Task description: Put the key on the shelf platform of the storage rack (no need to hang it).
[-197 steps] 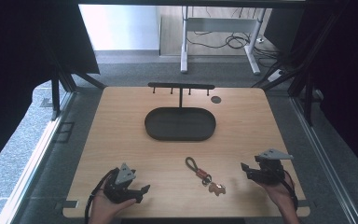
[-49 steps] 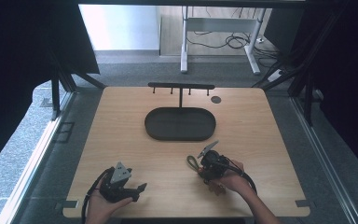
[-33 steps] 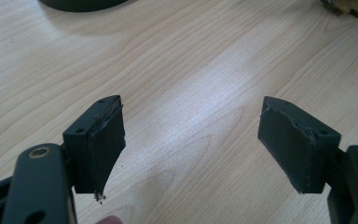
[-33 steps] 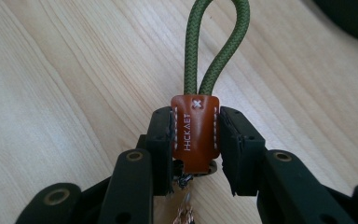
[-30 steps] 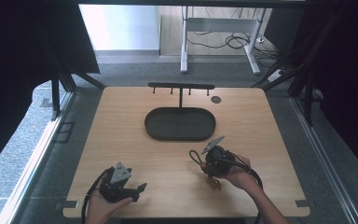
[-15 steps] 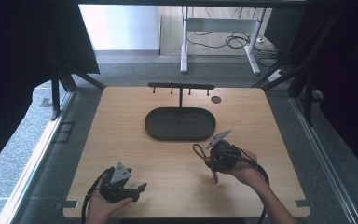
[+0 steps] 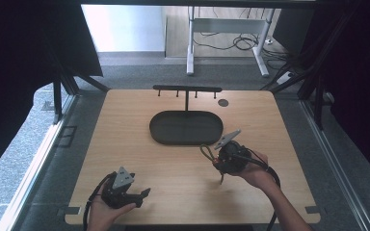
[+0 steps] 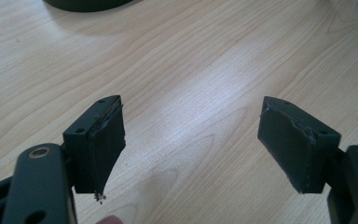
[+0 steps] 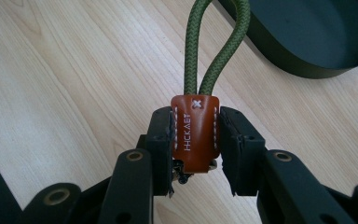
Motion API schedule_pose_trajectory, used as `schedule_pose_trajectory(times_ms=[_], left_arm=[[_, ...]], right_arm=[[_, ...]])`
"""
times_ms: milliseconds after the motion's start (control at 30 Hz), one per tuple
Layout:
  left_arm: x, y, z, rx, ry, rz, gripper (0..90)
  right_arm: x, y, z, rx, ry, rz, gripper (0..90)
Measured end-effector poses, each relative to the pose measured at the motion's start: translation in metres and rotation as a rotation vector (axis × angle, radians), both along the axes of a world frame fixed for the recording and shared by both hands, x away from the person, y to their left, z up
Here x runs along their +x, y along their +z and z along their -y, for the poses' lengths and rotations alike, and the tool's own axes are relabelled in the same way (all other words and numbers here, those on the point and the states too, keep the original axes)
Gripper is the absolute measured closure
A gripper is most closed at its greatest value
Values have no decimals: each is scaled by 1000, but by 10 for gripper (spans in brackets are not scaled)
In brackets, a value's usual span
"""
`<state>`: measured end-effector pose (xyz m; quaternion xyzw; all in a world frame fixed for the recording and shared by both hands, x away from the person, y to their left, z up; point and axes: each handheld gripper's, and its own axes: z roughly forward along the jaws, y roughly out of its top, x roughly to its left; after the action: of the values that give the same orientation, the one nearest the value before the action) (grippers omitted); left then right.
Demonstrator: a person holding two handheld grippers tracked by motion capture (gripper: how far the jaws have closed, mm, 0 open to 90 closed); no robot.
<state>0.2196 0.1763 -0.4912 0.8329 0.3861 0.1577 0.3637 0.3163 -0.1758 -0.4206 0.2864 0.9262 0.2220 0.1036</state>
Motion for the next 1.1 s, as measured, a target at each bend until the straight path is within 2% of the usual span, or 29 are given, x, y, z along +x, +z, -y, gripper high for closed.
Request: schedule_pose_trajectory(times_ms=[567,1100], left_arm=[[0,0,0,-1,-5,0,235],[0,0,0,0,-11,-4,233]], right_arm=[[13,15,-5,-8,4,9,667],[21,23,-14,-10,17,19,667]])
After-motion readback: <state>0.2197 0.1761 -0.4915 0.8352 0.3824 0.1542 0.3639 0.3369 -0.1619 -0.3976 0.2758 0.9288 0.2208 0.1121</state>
